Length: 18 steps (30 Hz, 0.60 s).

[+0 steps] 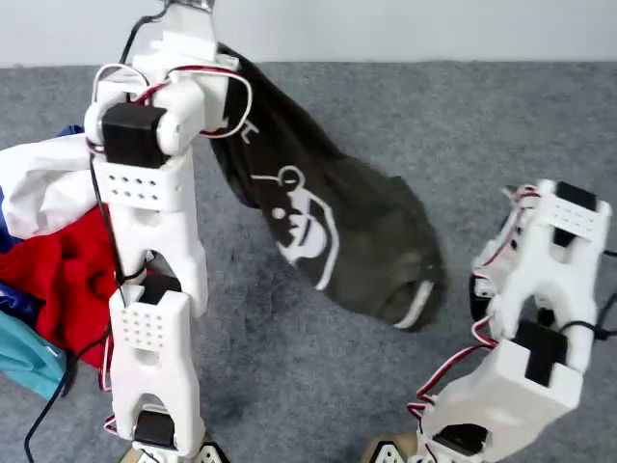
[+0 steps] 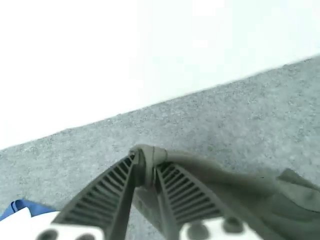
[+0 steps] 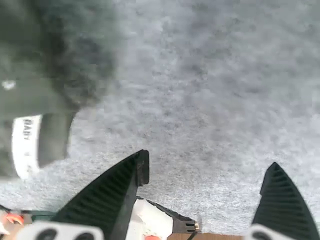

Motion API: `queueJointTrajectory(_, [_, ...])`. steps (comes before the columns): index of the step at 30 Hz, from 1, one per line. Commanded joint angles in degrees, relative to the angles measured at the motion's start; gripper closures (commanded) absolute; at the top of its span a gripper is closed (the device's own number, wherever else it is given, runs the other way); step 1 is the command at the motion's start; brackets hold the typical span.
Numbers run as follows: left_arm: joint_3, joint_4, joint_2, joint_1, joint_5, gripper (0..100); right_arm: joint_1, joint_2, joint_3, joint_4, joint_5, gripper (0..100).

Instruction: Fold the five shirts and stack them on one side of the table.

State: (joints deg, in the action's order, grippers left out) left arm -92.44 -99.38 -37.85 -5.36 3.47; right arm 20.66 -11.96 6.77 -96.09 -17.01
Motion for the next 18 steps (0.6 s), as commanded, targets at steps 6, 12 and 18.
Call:
queueJointTrajectory(6, [9.5, -1.2, 3.8, -0.3, -0.4, 99, -10.8, 0.6, -13.3, 2.9, 2.8, 64.1])
queueJointTrajectory(12, [17.6, -1.2, 4.0, -0.4, -0.3, 99, -15.9, -0.1, -15.4, 13.1, 13.0, 64.1])
queueJointTrajectory(18, [21.0, -1.1, 3.6, -0.4, -0.3, 99, -21.1, -7.2, -15.7, 17.6, 20.3, 64.1])
